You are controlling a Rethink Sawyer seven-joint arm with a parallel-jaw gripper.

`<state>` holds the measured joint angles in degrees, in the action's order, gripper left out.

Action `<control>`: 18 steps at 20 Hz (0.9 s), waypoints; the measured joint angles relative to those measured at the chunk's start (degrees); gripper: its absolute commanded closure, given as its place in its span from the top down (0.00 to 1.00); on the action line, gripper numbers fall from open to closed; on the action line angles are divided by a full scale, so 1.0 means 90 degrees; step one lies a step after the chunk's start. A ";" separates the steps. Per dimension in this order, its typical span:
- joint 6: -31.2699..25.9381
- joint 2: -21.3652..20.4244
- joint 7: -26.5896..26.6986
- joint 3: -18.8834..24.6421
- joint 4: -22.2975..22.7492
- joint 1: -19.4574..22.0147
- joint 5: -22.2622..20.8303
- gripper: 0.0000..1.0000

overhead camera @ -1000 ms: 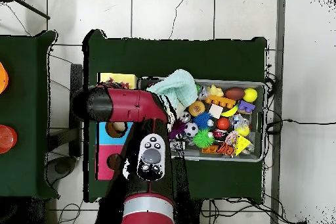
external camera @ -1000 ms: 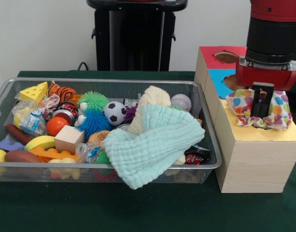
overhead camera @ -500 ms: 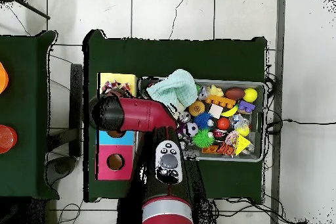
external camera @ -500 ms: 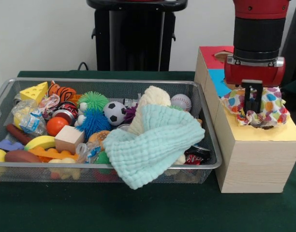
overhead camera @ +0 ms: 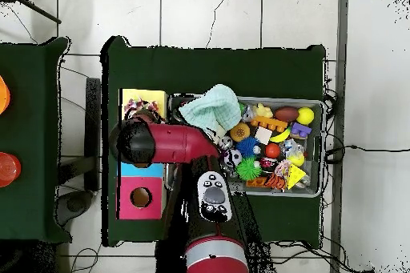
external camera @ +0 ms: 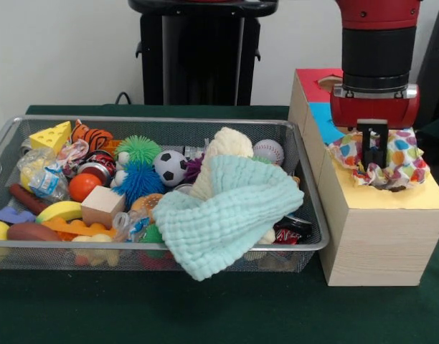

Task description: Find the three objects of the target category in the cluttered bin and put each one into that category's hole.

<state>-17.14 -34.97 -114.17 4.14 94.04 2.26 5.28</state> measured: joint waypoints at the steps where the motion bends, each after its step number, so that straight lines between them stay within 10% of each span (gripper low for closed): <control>1: 0.0000 0.0003 0.0000 0.0000 0.0000 -0.0040 -0.0034 0.00; 18: -0.0030 0.0024 0.0000 -0.0001 -0.0008 -0.0200 -0.0094 0.00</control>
<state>-17.41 -34.75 -114.17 4.13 93.96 0.45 4.43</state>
